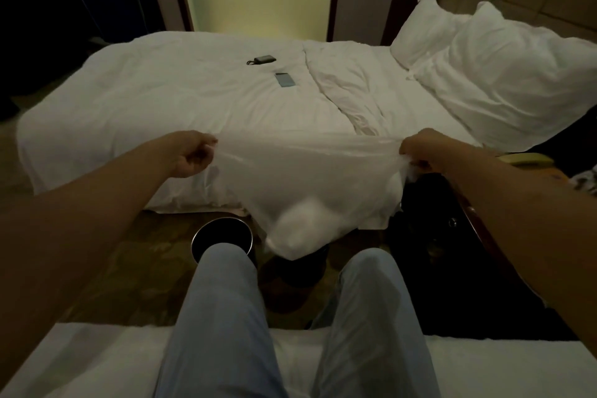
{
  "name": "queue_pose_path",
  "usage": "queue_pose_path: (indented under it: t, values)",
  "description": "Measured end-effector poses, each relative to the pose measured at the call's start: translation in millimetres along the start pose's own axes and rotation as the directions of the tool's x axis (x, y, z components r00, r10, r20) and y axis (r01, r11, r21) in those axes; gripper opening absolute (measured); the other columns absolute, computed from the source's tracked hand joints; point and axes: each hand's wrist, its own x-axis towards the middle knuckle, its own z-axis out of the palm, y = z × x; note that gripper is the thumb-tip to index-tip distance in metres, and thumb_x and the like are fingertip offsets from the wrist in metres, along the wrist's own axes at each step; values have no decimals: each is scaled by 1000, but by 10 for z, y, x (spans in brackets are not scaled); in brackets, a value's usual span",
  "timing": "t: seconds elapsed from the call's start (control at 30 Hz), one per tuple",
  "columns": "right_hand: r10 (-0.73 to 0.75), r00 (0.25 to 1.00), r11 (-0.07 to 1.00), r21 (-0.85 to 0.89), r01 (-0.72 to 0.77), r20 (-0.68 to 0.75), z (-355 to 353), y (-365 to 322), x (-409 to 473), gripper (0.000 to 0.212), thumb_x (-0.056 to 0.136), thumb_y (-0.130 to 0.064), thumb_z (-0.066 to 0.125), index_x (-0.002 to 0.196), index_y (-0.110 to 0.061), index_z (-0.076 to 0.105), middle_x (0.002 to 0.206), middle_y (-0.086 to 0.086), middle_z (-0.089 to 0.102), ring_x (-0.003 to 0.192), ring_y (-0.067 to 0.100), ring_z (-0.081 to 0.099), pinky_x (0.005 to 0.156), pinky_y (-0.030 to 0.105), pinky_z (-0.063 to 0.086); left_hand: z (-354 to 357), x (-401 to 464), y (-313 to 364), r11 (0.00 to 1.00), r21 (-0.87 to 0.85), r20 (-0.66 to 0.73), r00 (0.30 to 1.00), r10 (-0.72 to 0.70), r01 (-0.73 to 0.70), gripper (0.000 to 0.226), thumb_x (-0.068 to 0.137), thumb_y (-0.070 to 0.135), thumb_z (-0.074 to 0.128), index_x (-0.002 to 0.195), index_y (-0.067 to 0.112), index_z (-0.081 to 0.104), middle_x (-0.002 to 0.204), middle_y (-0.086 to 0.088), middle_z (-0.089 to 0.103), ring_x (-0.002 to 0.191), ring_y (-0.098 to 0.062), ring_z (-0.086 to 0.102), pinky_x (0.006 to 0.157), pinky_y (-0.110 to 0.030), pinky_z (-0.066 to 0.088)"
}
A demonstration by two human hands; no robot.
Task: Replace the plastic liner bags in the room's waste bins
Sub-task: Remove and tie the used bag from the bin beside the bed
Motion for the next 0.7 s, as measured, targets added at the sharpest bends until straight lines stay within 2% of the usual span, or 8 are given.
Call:
queue_pose_path:
  t: [0.07,0.13,0.23,0.33,0.47,0.53,0.6,0.7]
  values:
    - [-67,998,998,-13,67,7,39,-57,8,12,94,-7,50,84,-1,54,67,12,49,48,20,40,35,15,33,122,-63,26,993,103,24,999,48,-50,21,100,12,56,80,13,61,53,4,42,32,-2,39,36,-10,42]
    - [-143,978,982,145,121,154,120,-162,-34,13,98,-14,49,103,-8,59,66,6,48,43,13,35,39,14,27,331,-170,51,965,231,113,988,103,-127,22,102,14,51,86,17,66,47,5,43,32,-2,40,34,-11,39]
    - [-315,881,922,335,196,352,263,-401,-231,29,102,-17,44,122,-22,63,65,-3,47,50,8,34,39,18,23,747,-382,81,889,368,295,941,167,-274,24,104,14,46,93,17,66,54,3,45,41,-6,43,36,-16,35]
    - [-415,786,905,299,303,458,444,-661,-498,26,98,-17,56,121,-28,65,64,-6,52,52,5,44,44,19,32,1130,-605,71,794,466,448,878,167,-389,19,104,17,48,99,16,66,62,1,52,53,-11,48,47,-21,40]
    - [-502,684,863,255,437,529,631,-851,-750,16,88,-24,75,102,-20,68,64,-4,52,53,5,46,48,20,40,1416,-818,86,628,556,514,819,254,-544,17,97,15,58,105,16,74,87,0,73,76,-12,67,65,-24,54]
    - [-532,708,843,214,493,464,644,-884,-769,16,90,-32,72,98,-19,70,60,-7,51,51,5,44,47,20,39,1411,-822,128,562,553,534,780,327,-615,19,96,12,61,109,12,74,97,-1,74,88,-13,69,72,-22,58]
    - [-526,757,850,204,487,387,630,-914,-722,24,94,-40,65,95,-17,70,67,-4,54,56,9,44,49,23,36,1330,-787,174,640,434,554,747,366,-635,22,95,6,59,112,10,72,106,-7,74,99,-19,70,83,-27,59]
    - [-507,824,852,294,434,254,611,-983,-768,33,96,-46,60,92,-13,65,72,2,58,60,13,49,59,30,42,1128,-622,157,773,264,411,792,451,-577,47,91,-5,49,127,23,62,127,-4,65,116,-20,63,89,-34,58]
